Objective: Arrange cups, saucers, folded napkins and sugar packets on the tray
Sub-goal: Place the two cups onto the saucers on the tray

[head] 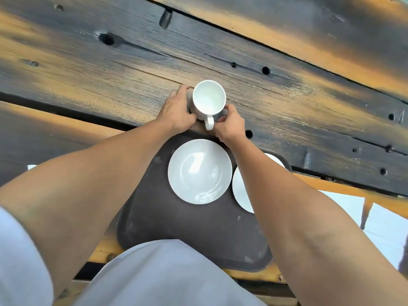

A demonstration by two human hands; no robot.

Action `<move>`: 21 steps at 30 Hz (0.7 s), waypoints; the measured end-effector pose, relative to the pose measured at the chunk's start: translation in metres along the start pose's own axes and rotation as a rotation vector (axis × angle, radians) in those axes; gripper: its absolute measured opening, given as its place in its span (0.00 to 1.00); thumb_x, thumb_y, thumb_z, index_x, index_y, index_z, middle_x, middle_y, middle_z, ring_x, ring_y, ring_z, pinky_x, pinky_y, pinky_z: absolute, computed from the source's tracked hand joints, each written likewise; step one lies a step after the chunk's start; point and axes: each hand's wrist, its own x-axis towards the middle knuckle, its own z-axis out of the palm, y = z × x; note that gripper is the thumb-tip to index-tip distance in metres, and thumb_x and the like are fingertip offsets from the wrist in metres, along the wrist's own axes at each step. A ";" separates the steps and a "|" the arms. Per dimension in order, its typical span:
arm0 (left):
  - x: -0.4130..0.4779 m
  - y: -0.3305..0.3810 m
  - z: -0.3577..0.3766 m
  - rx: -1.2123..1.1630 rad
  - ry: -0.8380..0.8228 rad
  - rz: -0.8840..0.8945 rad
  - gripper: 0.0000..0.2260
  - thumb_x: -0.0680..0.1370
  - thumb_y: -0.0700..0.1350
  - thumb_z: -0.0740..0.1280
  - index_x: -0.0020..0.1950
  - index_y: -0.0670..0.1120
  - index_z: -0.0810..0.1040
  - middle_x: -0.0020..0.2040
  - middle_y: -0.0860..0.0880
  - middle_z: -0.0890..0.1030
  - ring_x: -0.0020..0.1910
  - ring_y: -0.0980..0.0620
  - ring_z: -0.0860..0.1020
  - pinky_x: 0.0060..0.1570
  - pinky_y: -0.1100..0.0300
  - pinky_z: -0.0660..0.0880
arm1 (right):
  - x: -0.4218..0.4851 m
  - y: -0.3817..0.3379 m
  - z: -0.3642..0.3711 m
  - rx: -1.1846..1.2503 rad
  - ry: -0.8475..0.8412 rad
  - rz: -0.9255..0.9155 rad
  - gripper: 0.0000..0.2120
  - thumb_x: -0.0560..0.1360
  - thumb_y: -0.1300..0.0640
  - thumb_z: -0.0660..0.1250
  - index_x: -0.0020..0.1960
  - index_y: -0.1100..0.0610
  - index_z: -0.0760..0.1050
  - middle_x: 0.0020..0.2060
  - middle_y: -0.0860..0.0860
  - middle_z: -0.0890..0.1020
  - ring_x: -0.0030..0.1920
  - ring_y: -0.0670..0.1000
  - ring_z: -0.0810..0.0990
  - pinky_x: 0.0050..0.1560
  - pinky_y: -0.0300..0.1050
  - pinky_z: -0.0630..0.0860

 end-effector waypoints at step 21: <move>-0.025 0.012 -0.004 -0.223 0.014 0.073 0.32 0.69 0.41 0.72 0.72 0.55 0.70 0.64 0.48 0.79 0.64 0.46 0.75 0.62 0.55 0.74 | -0.030 -0.020 -0.009 0.245 -0.125 0.004 0.33 0.68 0.52 0.76 0.70 0.46 0.68 0.55 0.50 0.82 0.49 0.54 0.85 0.40 0.50 0.83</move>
